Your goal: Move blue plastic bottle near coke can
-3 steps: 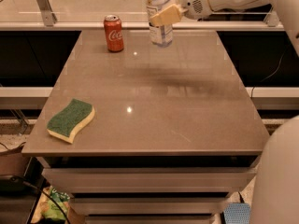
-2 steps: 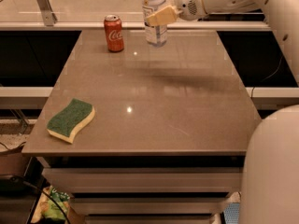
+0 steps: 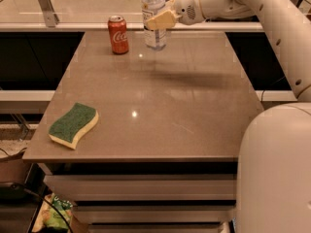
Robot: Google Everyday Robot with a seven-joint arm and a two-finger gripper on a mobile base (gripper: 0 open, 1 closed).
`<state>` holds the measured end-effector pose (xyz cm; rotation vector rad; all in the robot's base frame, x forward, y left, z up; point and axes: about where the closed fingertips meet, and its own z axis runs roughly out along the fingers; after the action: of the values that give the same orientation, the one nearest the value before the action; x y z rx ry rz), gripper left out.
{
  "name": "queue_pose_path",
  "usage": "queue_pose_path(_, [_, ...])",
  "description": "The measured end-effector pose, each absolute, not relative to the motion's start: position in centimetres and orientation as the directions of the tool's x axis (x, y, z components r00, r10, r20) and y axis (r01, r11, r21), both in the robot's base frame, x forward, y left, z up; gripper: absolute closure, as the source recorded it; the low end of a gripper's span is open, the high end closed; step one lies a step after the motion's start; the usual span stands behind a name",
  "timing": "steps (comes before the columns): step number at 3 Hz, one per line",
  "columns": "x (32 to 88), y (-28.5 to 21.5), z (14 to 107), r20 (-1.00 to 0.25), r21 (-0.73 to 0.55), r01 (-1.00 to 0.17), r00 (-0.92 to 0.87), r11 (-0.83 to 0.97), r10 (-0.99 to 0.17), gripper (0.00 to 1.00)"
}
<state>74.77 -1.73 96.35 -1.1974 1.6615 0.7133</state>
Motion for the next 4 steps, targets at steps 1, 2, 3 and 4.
queue_pose_path(1, [75.5,-1.5,95.0,-0.914,-0.05,-0.931,-0.102,0.361,-0.392,1.0])
queue_pose_path(2, [76.8,-0.5,92.5,-0.907,-0.024,-0.935,-0.129,0.355,-0.402,1.0])
queue_pose_path(3, [77.4,2.3,91.1,-0.902,-0.008,-0.946,-0.134,0.324,-0.411,1.0])
queue_pose_path(4, [77.8,3.0,90.7,-0.905,-0.002,-0.949,-0.132,0.315,-0.404,1.0])
